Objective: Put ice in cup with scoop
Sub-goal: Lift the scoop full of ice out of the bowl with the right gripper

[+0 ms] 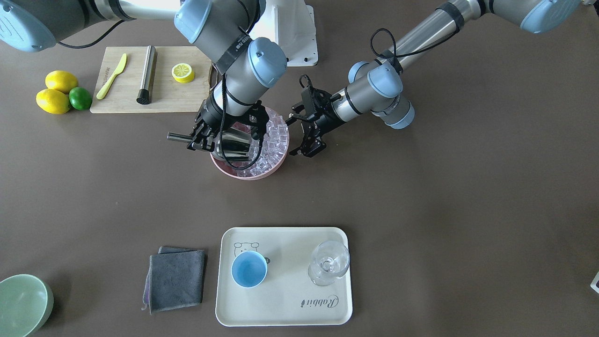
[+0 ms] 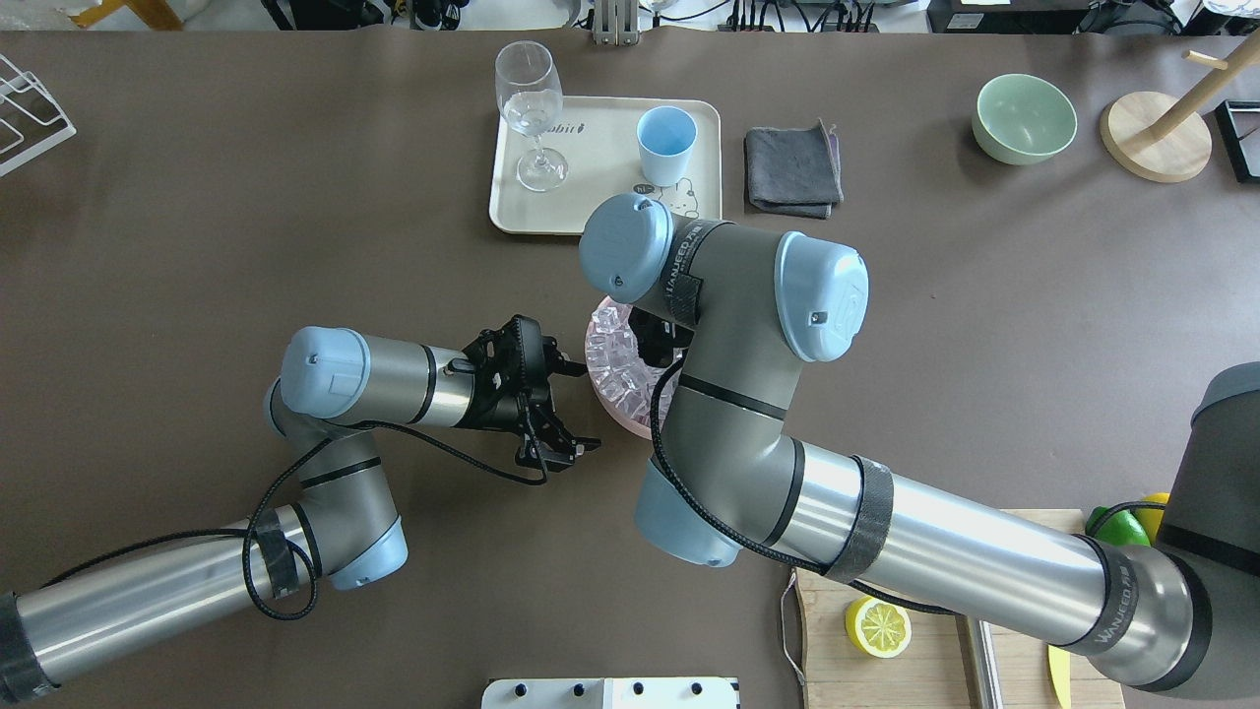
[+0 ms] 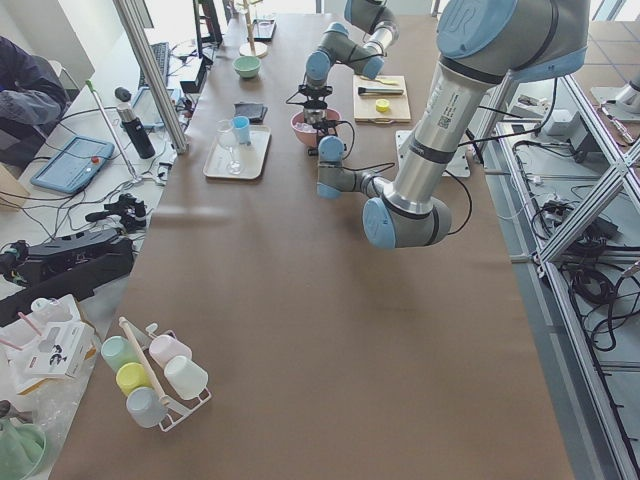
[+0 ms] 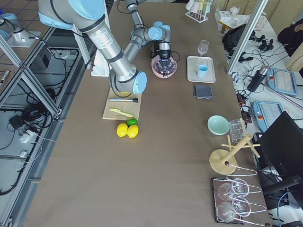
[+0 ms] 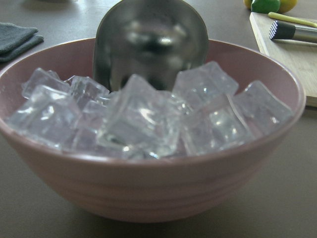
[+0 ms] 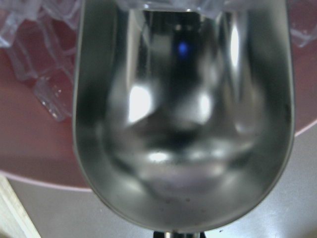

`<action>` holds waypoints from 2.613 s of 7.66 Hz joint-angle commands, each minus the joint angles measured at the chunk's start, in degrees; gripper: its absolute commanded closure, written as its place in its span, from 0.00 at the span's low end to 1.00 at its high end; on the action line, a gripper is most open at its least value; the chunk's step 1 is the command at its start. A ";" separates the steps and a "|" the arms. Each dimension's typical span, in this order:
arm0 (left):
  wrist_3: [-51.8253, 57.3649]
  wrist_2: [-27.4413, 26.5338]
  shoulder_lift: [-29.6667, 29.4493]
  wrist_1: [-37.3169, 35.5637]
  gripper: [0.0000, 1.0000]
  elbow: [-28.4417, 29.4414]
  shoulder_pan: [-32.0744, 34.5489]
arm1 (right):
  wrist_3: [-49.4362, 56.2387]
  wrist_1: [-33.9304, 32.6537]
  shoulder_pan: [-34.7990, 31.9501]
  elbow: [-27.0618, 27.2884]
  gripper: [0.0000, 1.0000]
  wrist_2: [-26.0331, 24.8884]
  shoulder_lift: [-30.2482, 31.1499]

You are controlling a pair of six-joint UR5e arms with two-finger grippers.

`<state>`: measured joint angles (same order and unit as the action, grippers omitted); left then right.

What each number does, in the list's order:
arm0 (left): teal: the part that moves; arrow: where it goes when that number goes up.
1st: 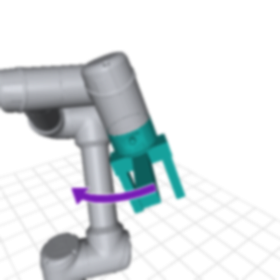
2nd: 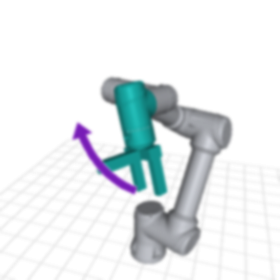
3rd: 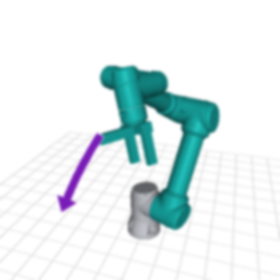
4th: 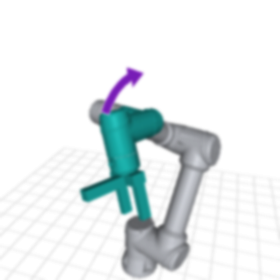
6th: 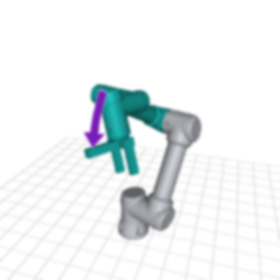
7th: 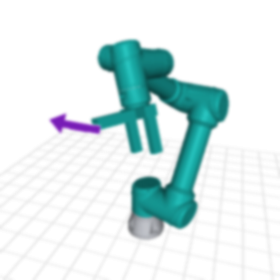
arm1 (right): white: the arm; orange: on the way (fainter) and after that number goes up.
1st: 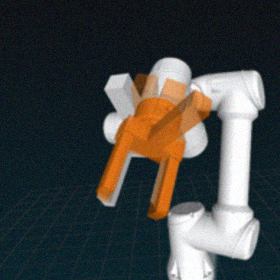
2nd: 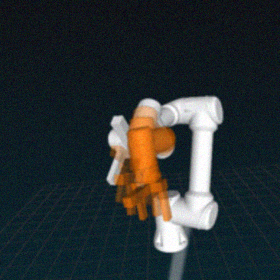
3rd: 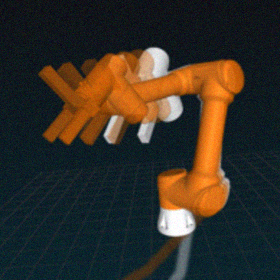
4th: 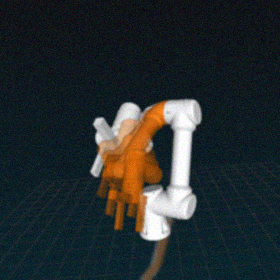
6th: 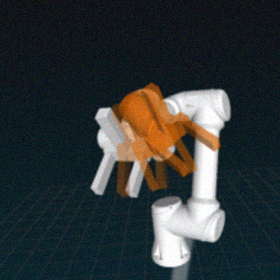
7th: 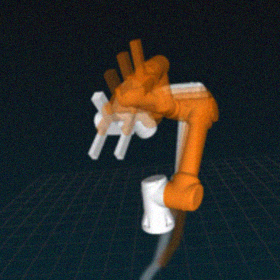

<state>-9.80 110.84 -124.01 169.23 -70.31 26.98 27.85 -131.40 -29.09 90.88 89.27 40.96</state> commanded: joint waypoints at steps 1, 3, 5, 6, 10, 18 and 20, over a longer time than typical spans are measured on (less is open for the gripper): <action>0.04 -0.01 0.00 -0.13 0.02 0.08 0.00 | -4.98 8.06 0.00 2.27 1.00 0.55 2.80; 0.04 -0.01 0.00 -0.13 0.02 0.08 0.00 | -6.66 8.61 0.00 7.53 1.00 0.64 6.22; 0.04 -0.01 0.00 -0.13 0.02 0.08 -0.09 | -9.66 13.86 -0.09 10.98 1.00 1.25 10.09; 0.04 -0.01 0.00 -0.13 0.02 0.08 -0.09 | -10.27 15.45 -0.09 11.51 1.00 1.52 10.54; 0.04 0.26 0.09 -0.13 0.02 0.08 -0.09 | -12.03 16.09 -0.09 18.70 1.00 3.36 14.65; -0.04 0.34 0.09 -0.57 0.02 0.00 0.09 | -19.04 26.86 -5.27 27.95 1.00 10.04 22.66; 0.04 0.34 0.52 -3.88 0.02 -2.18 0.61 | -23.18 33.37 -6.41 27.86 1.00 11.19 23.98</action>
<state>-9.84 111.18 -123.89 168.12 -70.54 27.19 8.22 -103.70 -34.54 118.84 99.62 63.88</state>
